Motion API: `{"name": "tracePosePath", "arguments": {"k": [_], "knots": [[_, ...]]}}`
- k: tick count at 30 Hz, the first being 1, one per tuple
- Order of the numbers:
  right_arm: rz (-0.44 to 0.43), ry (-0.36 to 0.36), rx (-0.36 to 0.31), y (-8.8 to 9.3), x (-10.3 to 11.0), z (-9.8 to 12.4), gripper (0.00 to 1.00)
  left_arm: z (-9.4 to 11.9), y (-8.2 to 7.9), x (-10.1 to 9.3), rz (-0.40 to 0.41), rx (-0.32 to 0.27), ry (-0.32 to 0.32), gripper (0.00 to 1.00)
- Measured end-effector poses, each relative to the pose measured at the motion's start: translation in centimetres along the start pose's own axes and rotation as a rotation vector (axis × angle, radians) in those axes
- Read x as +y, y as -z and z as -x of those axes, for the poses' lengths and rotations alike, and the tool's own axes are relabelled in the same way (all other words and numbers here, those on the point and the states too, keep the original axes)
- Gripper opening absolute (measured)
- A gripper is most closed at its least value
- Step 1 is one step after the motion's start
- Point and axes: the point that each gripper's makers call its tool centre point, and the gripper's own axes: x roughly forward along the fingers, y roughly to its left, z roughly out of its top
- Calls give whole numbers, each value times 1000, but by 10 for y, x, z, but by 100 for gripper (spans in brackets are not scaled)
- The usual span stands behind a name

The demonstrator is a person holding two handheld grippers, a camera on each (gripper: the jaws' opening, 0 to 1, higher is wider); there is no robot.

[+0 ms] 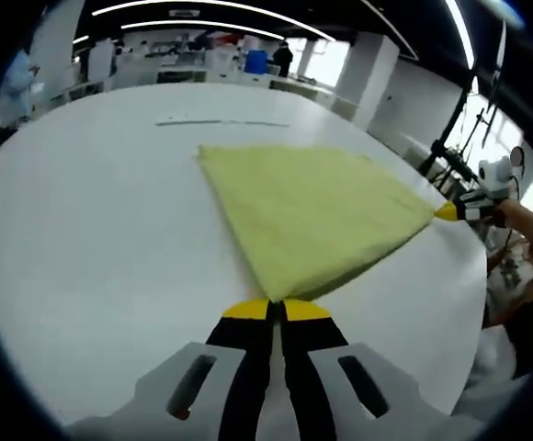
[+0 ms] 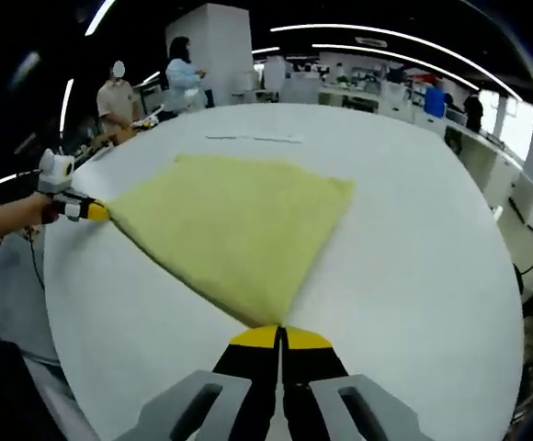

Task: Fold the garment on the visible template until the final outline fits inside the template.

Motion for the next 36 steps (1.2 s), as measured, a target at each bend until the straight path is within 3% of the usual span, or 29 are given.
{"name": "tracePosePath", "arguments": {"k": [16, 24, 36], "knots": [[18, -16, 35, 17, 9, 14, 0, 14, 16, -15, -27, 18, 12, 0], [15, -26, 42, 28, 12, 22, 0, 22, 31, -22, -46, 46, 11, 0], [-6, -31, 30, 36, 14, 28, 0, 28, 37, -23, -39, 35, 11, 0]]}}
